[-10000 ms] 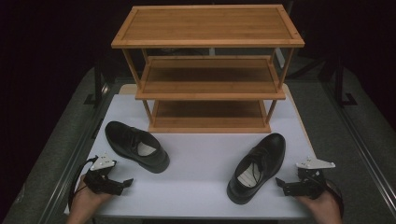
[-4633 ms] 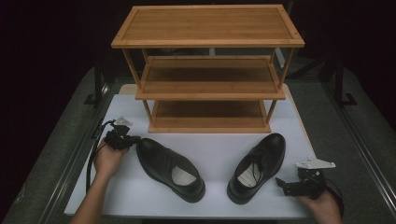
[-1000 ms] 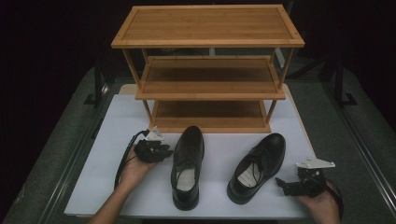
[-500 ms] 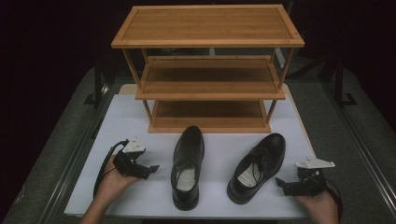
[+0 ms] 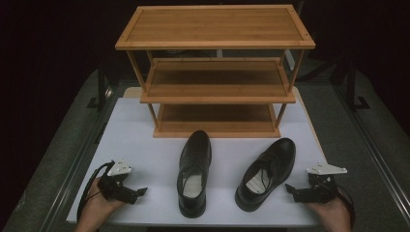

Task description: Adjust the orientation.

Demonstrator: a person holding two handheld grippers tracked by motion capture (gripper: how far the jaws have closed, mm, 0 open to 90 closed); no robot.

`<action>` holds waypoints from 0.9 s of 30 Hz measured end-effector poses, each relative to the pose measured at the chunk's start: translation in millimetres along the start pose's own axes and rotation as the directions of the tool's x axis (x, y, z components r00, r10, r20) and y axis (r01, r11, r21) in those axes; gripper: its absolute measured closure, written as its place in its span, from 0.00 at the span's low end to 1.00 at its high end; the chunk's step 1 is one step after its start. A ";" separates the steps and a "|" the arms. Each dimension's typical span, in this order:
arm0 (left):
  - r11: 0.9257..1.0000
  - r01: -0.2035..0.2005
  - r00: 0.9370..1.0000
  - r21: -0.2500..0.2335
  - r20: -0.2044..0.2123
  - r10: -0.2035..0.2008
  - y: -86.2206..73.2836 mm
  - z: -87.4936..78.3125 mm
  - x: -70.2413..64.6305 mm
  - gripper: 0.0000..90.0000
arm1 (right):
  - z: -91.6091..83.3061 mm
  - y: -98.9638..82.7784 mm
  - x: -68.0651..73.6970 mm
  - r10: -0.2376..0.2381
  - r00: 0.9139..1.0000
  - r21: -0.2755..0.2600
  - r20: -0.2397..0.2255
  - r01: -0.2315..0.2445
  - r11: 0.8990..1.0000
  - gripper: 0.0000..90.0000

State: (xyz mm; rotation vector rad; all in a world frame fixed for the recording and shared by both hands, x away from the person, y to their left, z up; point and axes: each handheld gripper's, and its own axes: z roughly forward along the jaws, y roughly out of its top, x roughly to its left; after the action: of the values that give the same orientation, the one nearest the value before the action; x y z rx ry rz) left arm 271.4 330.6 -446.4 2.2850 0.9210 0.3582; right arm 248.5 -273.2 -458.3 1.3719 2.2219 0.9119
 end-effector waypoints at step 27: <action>0.999 -0.005 1.000 -0.042 0.005 0.006 -6.6 -0.2 1.2 0.00 | -23.7 16.9 -9.0 -0.009 0.999 -0.062 -0.035 0.007 0.998 1.00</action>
State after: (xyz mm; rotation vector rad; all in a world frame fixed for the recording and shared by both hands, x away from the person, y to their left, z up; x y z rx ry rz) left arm 268.7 335.2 -450.6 2.2493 0.8965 0.3707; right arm 249.1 -283.7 -429.7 1.3281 2.2037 1.0007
